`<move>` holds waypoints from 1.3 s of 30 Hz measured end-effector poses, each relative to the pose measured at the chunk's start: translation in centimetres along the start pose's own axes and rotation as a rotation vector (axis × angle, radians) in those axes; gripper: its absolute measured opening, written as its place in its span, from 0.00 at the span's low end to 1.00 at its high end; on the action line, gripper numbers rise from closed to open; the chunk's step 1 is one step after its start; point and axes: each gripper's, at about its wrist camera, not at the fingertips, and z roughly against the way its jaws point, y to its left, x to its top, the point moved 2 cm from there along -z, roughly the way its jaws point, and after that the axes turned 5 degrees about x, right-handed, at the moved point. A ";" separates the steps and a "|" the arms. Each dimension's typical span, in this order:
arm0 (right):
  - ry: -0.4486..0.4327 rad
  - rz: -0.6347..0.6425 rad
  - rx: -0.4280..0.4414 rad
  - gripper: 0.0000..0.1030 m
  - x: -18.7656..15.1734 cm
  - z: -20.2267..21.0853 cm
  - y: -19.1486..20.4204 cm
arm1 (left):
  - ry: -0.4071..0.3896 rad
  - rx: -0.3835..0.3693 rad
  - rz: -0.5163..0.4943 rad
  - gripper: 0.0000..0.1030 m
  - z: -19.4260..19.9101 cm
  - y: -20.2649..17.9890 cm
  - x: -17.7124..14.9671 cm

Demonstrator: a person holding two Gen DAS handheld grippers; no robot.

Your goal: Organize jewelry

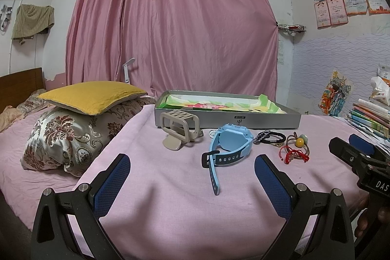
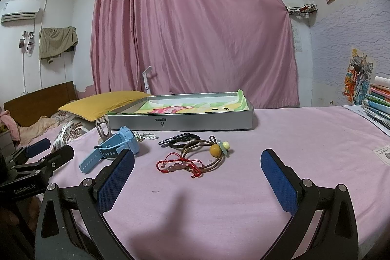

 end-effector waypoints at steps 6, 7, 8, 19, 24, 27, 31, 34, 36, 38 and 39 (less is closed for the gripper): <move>0.009 0.007 -0.003 0.99 0.1 -0.2 0.0 | 0.004 -0.002 -0.005 0.99 0.0 0.0 0.0; 0.014 0.013 -0.008 0.99 0.1 -0.2 0.0 | 0.005 -0.003 -0.005 0.99 0.0 0.0 0.1; 0.017 0.016 -0.013 0.99 0.1 -0.2 -0.1 | 0.009 -0.008 -0.005 0.99 0.0 0.1 0.1; 0.131 -0.005 0.028 0.99 0.7 -1.2 -1.6 | 0.126 -0.113 -0.064 0.99 -2.1 0.8 1.0; 0.206 0.023 0.098 0.99 1.7 -2.6 -1.7 | 0.204 -0.178 -0.093 0.99 -4.0 0.4 2.2; 0.272 0.043 0.150 0.99 2.1 -3.8 -1.5 | 0.252 -0.196 -0.122 0.99 -5.1 -0.2 2.5; 0.346 0.099 0.183 0.94 2.1 -5.3 -0.8 | 0.310 -0.239 -0.145 0.99 -6.3 -1.1 2.5; 0.405 0.132 0.219 0.73 2.2 -6.4 -0.3 | 0.338 -0.256 -0.159 0.96 -6.8 -1.5 2.6; 0.444 0.155 0.243 0.68 2.4 -7.1 0.1 | 0.359 -0.270 -0.166 0.89 -7.3 -1.8 2.6; 0.479 0.182 0.265 0.62 2.4 -7.8 0.4 | 0.390 -0.283 -0.172 0.81 -7.8 -2.1 2.6; 0.500 0.198 0.276 0.61 2.4 -8.0 0.6 | 0.400 -0.292 -0.170 0.78 -7.9 -2.2 2.7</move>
